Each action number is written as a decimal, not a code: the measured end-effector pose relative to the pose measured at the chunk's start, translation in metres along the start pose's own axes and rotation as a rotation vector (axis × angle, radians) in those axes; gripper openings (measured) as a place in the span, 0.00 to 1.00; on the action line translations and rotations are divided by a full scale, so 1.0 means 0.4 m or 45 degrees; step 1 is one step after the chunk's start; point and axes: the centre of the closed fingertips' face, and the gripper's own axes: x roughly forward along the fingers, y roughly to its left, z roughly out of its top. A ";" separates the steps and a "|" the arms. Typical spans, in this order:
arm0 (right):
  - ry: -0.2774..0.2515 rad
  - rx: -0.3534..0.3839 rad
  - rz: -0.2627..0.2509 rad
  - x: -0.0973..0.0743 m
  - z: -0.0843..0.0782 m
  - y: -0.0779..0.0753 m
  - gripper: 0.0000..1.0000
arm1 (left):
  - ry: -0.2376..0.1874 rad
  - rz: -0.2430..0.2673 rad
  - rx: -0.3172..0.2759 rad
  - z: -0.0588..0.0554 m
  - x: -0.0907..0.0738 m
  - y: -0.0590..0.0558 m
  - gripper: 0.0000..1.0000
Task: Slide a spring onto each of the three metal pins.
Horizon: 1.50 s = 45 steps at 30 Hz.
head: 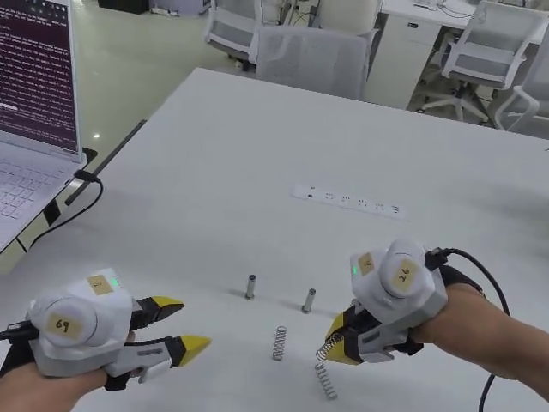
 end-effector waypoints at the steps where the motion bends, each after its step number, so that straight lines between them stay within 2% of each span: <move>1: 0.002 -0.001 0.001 0.002 0.001 -0.002 0.08 | 0.002 0.008 -0.004 -0.003 -0.005 0.005 0.34; 6: 0.008 0.000 0.003 0.012 0.005 -0.014 0.08 | 0.013 0.030 -0.020 -0.019 -0.022 0.017 0.37; 15: 0.018 -0.018 0.022 0.026 0.011 -0.024 0.08 | 0.030 0.039 -0.042 -0.041 -0.034 0.018 0.41; 24: 0.028 -0.024 0.027 0.043 0.024 -0.051 0.08 | 0.019 0.052 -0.047 -0.036 -0.046 0.021 0.41; 45: 0.007 -0.032 0.015 0.096 0.121 -0.155 0.08 | 0.003 0.083 -0.094 -0.042 -0.068 0.029 0.46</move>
